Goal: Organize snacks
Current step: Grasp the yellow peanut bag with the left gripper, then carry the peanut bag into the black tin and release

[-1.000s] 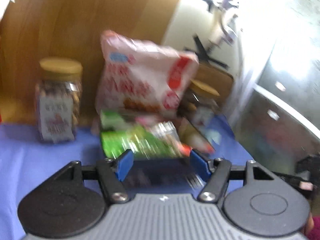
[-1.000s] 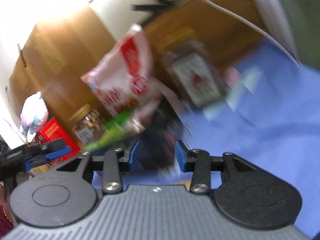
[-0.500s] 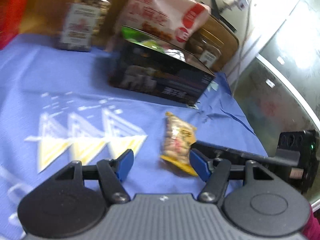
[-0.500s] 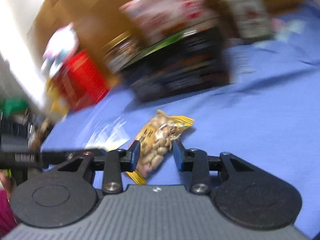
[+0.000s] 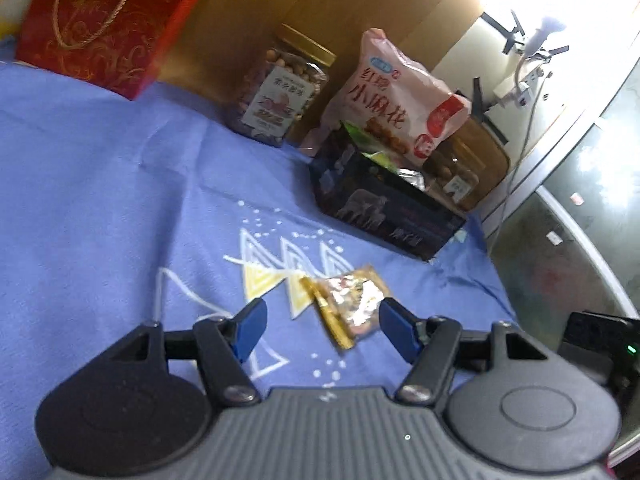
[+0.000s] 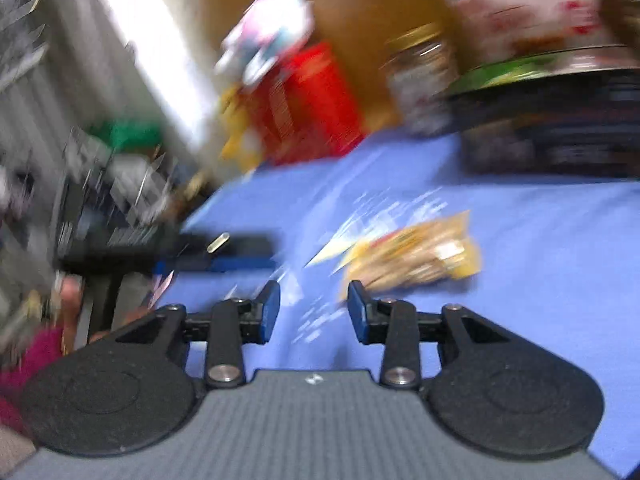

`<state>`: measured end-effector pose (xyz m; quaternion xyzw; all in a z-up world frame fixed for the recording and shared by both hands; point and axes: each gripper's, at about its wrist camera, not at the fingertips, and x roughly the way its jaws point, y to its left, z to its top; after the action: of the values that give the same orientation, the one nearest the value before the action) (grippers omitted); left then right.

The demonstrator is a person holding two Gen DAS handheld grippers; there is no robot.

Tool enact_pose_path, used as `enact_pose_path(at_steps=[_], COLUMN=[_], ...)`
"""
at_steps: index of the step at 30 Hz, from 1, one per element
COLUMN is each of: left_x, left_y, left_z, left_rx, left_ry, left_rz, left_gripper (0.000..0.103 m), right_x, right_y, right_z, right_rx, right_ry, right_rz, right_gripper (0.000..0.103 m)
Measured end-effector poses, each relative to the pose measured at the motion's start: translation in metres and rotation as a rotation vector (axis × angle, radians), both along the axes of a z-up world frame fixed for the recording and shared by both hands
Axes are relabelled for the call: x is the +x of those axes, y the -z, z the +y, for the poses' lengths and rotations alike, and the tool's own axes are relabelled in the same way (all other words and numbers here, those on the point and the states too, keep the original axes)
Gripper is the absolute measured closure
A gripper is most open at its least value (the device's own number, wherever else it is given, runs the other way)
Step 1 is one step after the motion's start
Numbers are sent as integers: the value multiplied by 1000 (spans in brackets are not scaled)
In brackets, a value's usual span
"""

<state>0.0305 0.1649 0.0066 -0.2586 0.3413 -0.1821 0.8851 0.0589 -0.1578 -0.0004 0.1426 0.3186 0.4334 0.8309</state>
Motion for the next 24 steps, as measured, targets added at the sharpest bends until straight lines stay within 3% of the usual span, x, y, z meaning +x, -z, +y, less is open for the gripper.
enact_pose_path(at_steps=[3, 6, 11, 15, 17, 20, 24], left_x=[11, 25, 32, 30, 30, 31, 31], left_y=[3, 10, 22, 23, 23, 24, 22], left_z=[-12, -27, -33, -34, -38, -45, -56], left_rx=[-12, -11, -33, -40, -29, 7, -12], left_ry=[36, 56, 44, 32, 33, 29, 67], left_rz=[15, 49, 80, 75, 66, 64, 51], left_gripper=[38, 38, 31, 31, 40, 64, 66], right_x=[18, 30, 54, 58, 53, 44, 28], right_y=[4, 13, 24, 32, 30, 34, 29], right_z=[-35, -51, -32, -16, -13, -19, -38], right_rx=[29, 30, 24, 26, 33, 49, 91], right_ry=[172, 256, 234, 176, 142, 126, 135], right_rz=[57, 108, 164, 177, 181, 206, 204], right_gripper=[62, 62, 62, 64, 79, 85, 88])
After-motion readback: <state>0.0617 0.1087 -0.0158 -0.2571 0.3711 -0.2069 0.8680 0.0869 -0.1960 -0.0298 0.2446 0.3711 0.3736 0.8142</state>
